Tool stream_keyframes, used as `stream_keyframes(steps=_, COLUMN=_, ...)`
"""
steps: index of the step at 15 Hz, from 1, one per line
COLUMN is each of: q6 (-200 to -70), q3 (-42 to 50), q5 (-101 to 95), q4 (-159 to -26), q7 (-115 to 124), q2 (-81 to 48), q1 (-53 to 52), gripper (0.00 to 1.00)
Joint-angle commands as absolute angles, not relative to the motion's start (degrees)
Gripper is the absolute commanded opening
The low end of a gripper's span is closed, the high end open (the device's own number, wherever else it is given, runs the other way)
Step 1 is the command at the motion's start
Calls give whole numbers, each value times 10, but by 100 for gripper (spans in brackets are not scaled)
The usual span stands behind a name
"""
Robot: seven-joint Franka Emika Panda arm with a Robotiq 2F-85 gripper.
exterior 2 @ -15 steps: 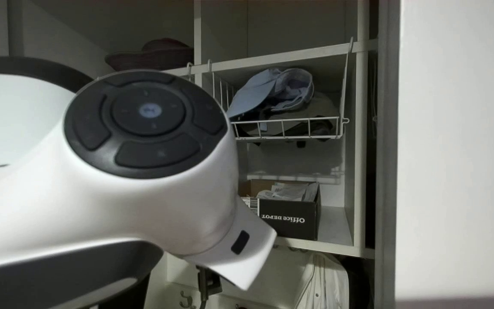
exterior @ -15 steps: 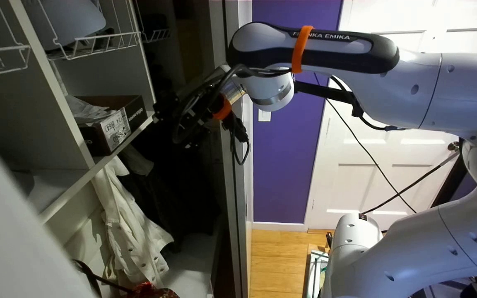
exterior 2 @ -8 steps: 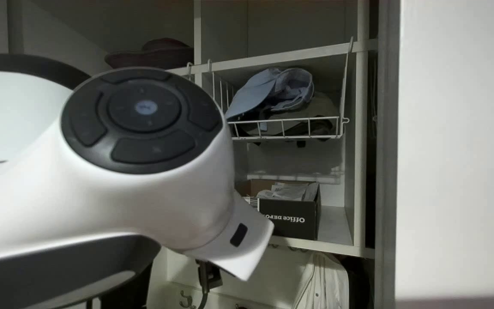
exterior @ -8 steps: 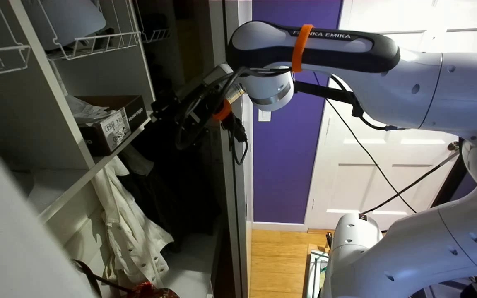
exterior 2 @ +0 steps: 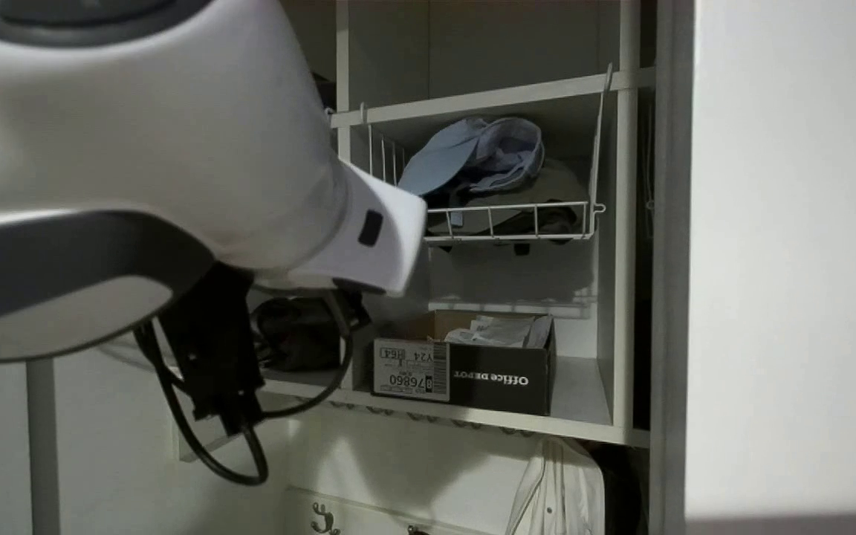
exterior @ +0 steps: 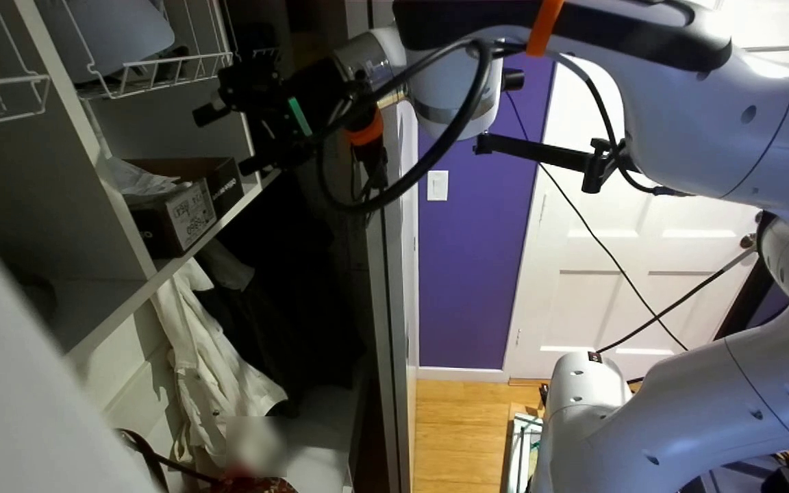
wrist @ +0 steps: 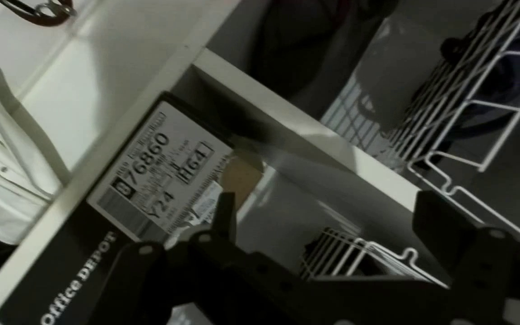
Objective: Remove the blue cap from the rack on the right and put it in the box below the rack on the right
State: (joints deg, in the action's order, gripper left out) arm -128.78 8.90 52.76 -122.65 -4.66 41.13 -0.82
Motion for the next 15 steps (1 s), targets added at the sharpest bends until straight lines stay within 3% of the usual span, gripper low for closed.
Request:
stream_keyframes(steps=1, q6=-1289, q3=86, q5=542, q4=-1214, q7=-59, q2=408, q1=-7, gripper=100)
stream_keyframes(steps=15, q6=-1340, q3=106, q5=680, q4=-1120, q7=-197, q2=371, q1=-42, gripper=100)
